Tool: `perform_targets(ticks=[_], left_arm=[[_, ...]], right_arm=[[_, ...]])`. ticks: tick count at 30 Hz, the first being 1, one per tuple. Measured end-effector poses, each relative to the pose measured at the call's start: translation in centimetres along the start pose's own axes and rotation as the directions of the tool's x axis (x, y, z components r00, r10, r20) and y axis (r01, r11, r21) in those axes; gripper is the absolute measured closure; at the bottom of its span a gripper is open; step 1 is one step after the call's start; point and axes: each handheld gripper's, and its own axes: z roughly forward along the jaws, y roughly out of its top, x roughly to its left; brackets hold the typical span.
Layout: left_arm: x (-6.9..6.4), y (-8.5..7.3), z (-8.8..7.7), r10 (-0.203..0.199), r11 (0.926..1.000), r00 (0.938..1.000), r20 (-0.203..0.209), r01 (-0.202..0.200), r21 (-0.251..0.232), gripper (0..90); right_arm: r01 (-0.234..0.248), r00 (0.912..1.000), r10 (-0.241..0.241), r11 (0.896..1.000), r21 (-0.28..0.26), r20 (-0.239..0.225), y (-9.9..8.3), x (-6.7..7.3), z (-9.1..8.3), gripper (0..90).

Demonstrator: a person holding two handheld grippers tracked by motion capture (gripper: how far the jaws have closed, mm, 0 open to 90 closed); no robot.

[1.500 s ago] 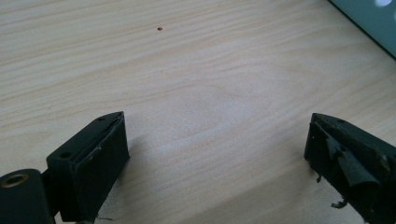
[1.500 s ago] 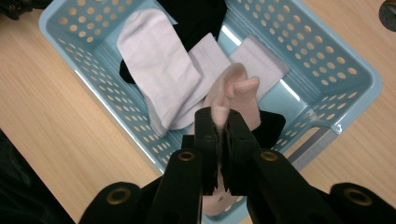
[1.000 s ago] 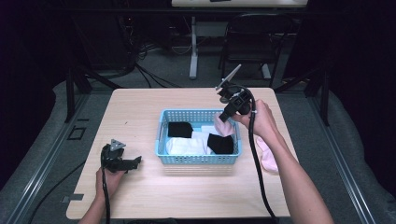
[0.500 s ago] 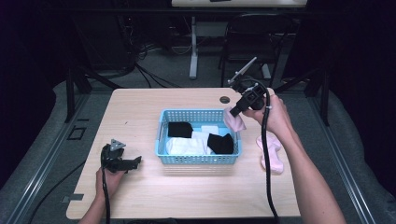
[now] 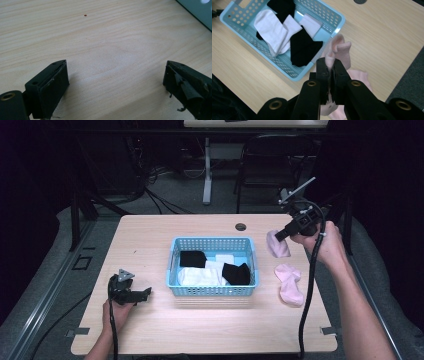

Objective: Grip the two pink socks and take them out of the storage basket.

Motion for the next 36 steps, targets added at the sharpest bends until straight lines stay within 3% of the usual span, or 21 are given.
perform_targets(ticks=[10, 17, 22, 23, 24, 26, 32, 36], left_arm=[[0.0, 0.0, 0.0, -0.004, 1.0000, 1.0000, -0.001, 0.004, 0.000, 6.1], [-0.1, 0.0, 0.0, -0.007, 1.0000, 1.0000, -0.002, 0.007, -0.002, 6.1], [0.0, 0.0, 0.0, -0.004, 1.0000, 1.0000, -0.001, 0.004, 0.000, 6.1], [0.0, 0.0, 0.0, -0.004, 1.0000, 1.0000, -0.001, 0.004, 0.000, 6.1], [0.0, 0.0, 0.0, -0.004, 1.0000, 1.0000, -0.001, 0.004, 0.000, 6.1], [0.0, 0.0, 0.0, -0.004, 1.0000, 1.0000, -0.001, 0.004, 0.000, 6.1], [0.0, 0.0, 0.0, -0.004, 1.0000, 1.0000, -0.001, 0.004, 0.000, 6.1], [0.0, 0.0, 0.0, -0.005, 1.0000, 1.0000, -0.001, 0.005, 0.000, 6.1]], right_arm=[[-0.058, 0.9981, 0.057, 0.998, 0.033, 0.023, -2.5, -2.5, 1.1, 86.1], [-0.088, 0.9960, 0.086, 0.994, 0.067, 0.025, -3.9, -3.8, 3.2, 86.1], [-0.113, 0.9931, 0.108, 0.986, 0.127, 0.046, -4.9, -4.4, 6.6, 86.1], [-0.113, 0.9931, 0.108, 0.986, 0.127, 0.046, -4.9, -4.4, 6.6, 86.1], [-0.120, 0.9923, 0.114, 0.981, 0.150, 0.049, -5.3, -4.6, 8.4, 86.0], [-0.124, 0.9920, 0.118, 0.978, 0.167, 0.045, -5.6, -4.6, 10.0, 86.0], [-0.143, 0.9897, 0.141, 0.972, 0.186, 0.026, -6.4, -4.3, 14.9, 85.5], [-0.161, 0.9868, 0.161, 0.969, 0.185, 0.011, -6.6, -4.4, 16.6, 80.9]])
